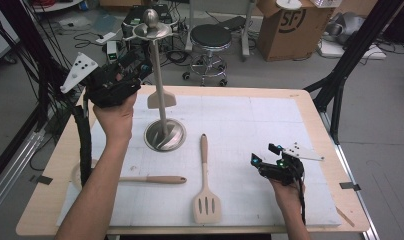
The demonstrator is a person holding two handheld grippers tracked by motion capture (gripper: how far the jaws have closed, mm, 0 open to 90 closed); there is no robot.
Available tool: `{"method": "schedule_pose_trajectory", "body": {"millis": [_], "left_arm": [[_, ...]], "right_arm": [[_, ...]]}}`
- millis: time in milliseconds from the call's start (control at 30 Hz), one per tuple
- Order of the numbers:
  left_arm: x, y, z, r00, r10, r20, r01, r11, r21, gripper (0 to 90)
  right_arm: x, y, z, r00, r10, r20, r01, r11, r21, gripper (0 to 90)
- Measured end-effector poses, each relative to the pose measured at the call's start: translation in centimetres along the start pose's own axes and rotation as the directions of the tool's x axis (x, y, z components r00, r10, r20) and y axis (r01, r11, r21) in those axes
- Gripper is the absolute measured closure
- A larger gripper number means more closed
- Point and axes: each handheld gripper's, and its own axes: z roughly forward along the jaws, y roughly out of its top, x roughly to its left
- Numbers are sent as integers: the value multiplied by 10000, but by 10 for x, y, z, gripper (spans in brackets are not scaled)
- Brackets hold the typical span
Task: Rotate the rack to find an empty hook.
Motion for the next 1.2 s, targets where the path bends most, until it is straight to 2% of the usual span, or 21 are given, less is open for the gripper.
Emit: {"method": "schedule_pose_trajectory", "body": {"millis": [67, 100, 367, 533, 700, 1000, 1200], "left_arm": [[2, -3, -1, 9998, -167, -145, 170, 9997, 198, 272], [4, -5, -3, 9999, -35, -133, 38, 9997, 260, 258], [1, -25, -22, 9995, 312, 25, -313, 9977, 604, 221], [1, -37, -33, 9998, 162, 91, -169, 9963, 843, 210], [1, -51, -45, 9995, 305, -19, -301, 9928, 1163, 211], [7, -81, -64, 9993, -193, -309, 238, 9881, 1521, 210], [10, -98, -73, 9981, -383, -473, 466, 9810, 1886, 210]], "right_arm": [[-1, 0, 0, 10000, 13, -3, -13, 10000, 22, 177], [-1, 0, 0, 10000, 18, -15, -18, 10000, 20, 177], [-1, 0, 0, 10000, 2, 21, -2, 10000, -17, 177], [-1, 0, 0, 10000, -4, 50, 4, 10000, -40, 177], [-2, 0, 0, 10000, 77, 22, -77, 10000, -45, 177], [-2, 0, 2, 10000, 60, 68, -59, 10000, -57, 177], [-1, 0, 2, 10000, 44, 65, -43, 10000, -52, 177]]}}
